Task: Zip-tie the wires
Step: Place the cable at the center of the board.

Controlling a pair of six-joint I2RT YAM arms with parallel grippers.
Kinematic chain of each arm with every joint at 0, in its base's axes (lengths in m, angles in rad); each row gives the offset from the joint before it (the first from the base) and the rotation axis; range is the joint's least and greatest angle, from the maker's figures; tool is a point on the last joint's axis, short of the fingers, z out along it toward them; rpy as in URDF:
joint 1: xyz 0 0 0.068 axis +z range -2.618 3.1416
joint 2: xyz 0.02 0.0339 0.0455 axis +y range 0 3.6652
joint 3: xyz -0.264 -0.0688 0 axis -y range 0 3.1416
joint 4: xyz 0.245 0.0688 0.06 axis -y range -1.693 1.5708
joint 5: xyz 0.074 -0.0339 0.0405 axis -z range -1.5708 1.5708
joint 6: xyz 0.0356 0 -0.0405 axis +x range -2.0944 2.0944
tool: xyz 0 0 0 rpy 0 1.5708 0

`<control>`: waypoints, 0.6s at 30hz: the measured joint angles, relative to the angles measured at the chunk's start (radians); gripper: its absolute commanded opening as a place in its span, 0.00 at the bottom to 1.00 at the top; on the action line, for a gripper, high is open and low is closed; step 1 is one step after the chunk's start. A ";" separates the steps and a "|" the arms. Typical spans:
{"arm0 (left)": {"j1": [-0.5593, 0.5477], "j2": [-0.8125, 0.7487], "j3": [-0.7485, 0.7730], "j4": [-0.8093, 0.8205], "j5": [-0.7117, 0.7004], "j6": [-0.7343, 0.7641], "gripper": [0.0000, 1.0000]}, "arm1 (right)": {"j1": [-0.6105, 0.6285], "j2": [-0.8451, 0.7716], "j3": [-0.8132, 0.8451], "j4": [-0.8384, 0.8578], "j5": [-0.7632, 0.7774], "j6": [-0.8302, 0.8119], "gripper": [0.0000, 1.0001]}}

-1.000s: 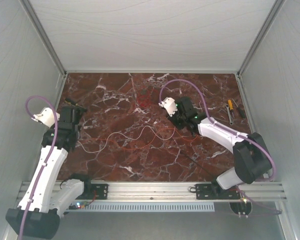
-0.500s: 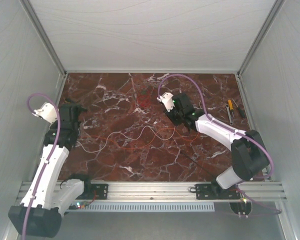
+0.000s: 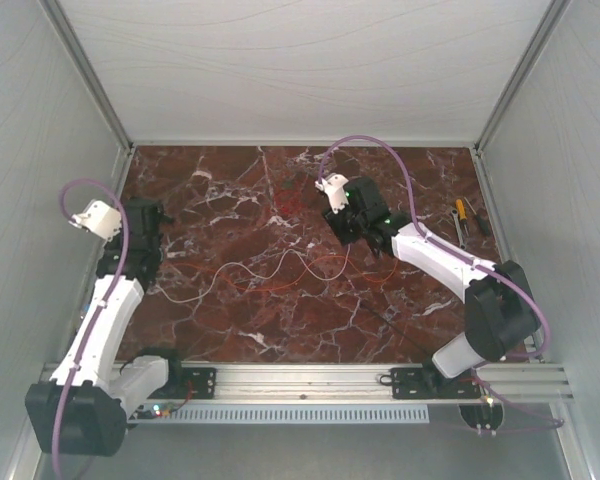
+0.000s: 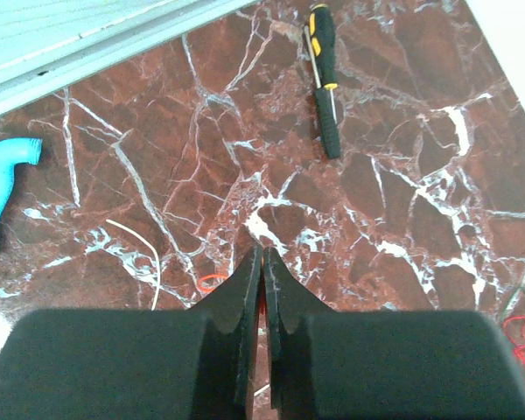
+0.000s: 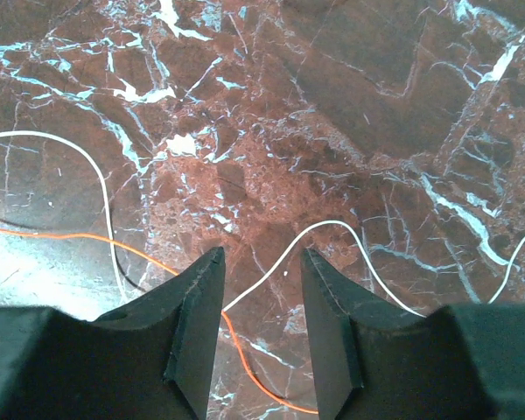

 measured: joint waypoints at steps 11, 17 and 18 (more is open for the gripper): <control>0.002 0.256 -0.027 0.114 -0.002 -0.035 0.03 | 0.006 -0.018 0.000 -0.027 -0.048 0.048 0.38; 0.003 0.362 0.046 0.051 -0.006 -0.110 0.29 | 0.011 -0.043 -0.003 -0.026 -0.054 0.068 0.38; 0.003 0.374 0.057 0.043 -0.008 -0.116 0.37 | 0.011 -0.045 -0.005 -0.026 -0.055 0.069 0.38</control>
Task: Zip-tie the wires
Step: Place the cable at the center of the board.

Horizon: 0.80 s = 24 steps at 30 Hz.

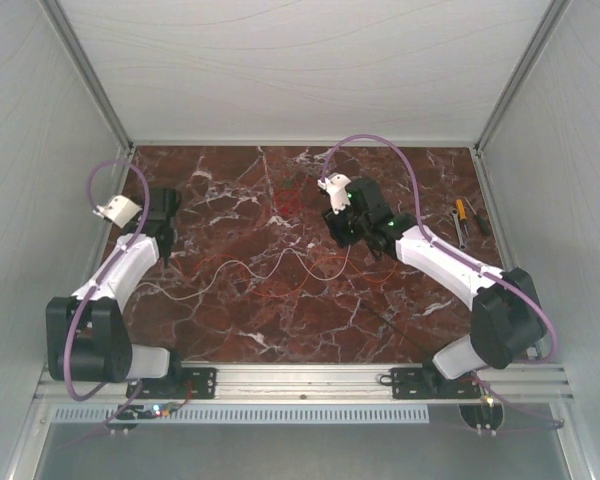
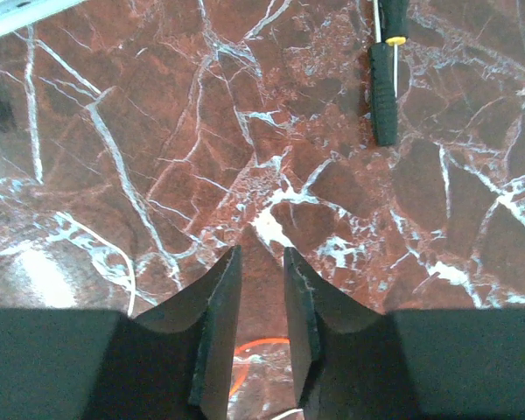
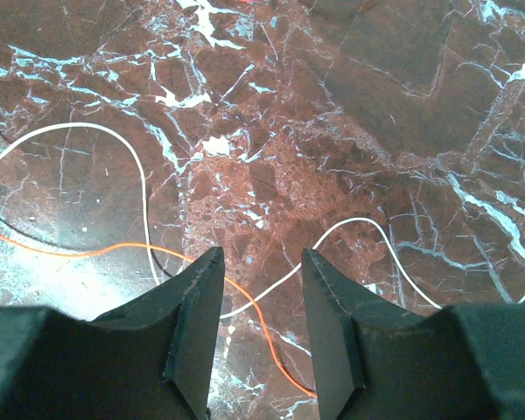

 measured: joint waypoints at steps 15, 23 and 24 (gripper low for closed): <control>0.000 0.010 0.135 -0.061 -0.038 -0.006 0.72 | 0.000 -0.002 -0.008 0.000 -0.002 0.005 0.39; 0.000 -0.013 0.145 -0.056 0.074 0.090 0.71 | 0.000 -0.002 -0.013 0.001 -0.016 0.008 0.39; 0.000 -0.024 0.145 -0.051 0.115 0.113 0.71 | 0.000 -0.002 -0.014 0.001 -0.018 0.010 0.39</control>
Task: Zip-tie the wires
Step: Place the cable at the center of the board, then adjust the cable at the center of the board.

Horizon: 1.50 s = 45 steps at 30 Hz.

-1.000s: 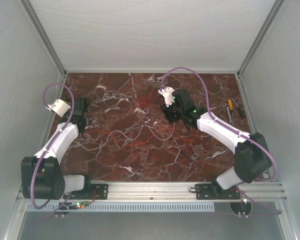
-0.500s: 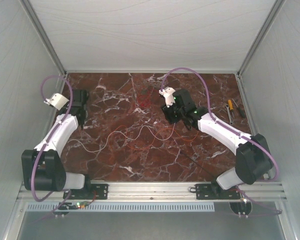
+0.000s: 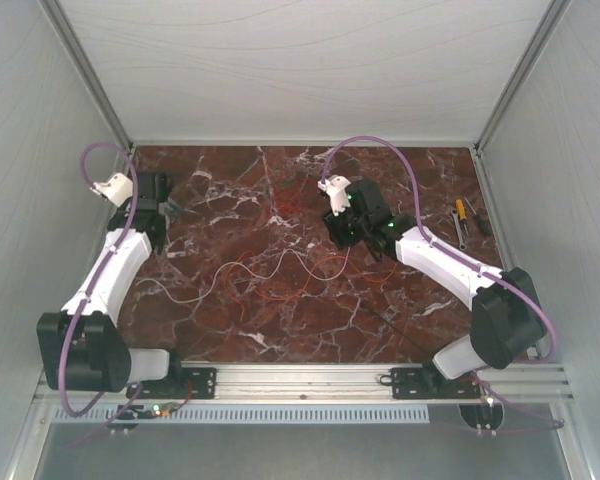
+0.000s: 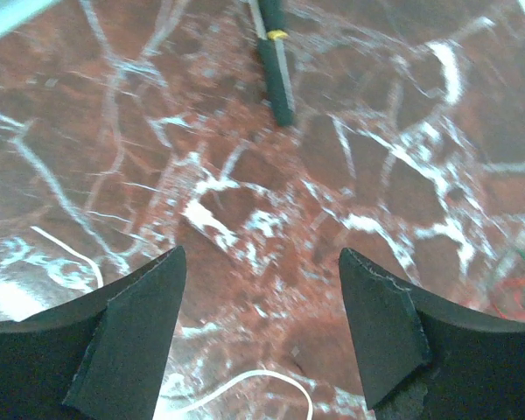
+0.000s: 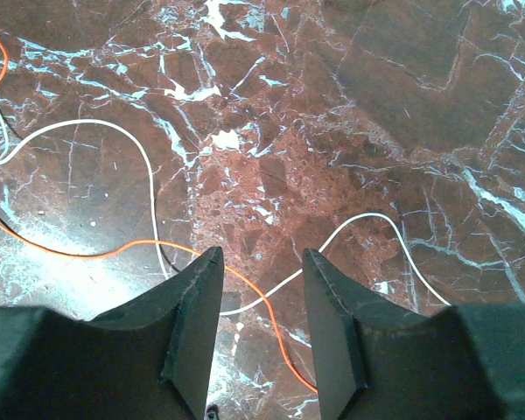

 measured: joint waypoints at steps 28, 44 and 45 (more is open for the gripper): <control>-0.277 -0.174 -0.208 -0.140 0.582 0.145 0.60 | 0.000 -0.034 -0.045 0.000 -0.036 0.058 0.41; -0.286 0.036 -0.262 0.027 0.615 0.205 0.26 | 0.000 -0.039 -0.054 -0.001 -0.039 0.058 0.41; -0.286 0.042 -0.262 0.039 0.616 0.211 0.19 | 0.000 -0.042 -0.054 -0.001 -0.039 0.058 0.41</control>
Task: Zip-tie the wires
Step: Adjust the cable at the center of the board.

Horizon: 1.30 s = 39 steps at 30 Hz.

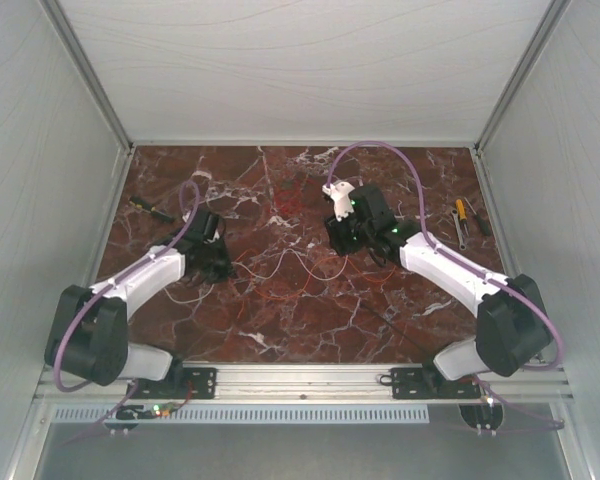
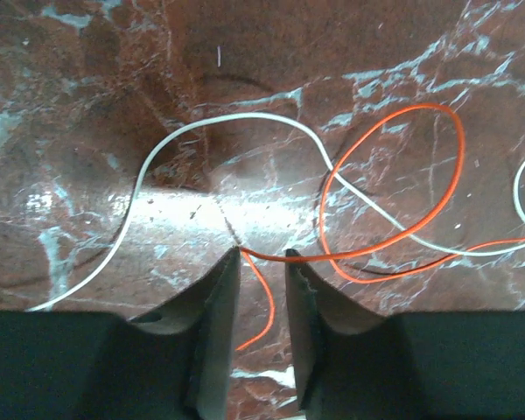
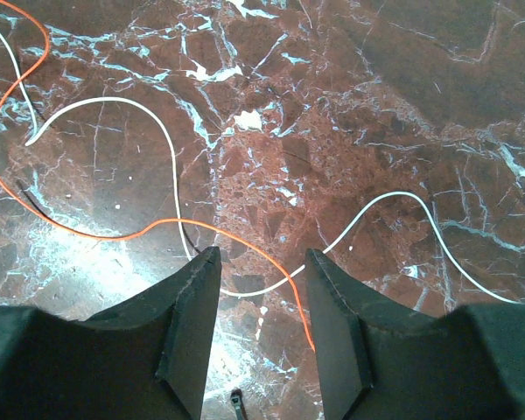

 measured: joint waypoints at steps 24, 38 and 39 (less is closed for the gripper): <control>-0.008 -0.080 0.001 0.056 0.057 0.194 0.62 | 0.000 -0.009 -0.021 0.000 0.000 0.000 0.41; -0.069 -0.046 -0.025 0.098 0.142 0.316 0.56 | 0.000 -0.021 -0.032 -0.001 0.000 0.000 0.41; -0.075 -0.036 -0.025 0.104 0.142 0.319 0.54 | 0.000 -0.021 -0.032 -0.001 0.000 0.000 0.41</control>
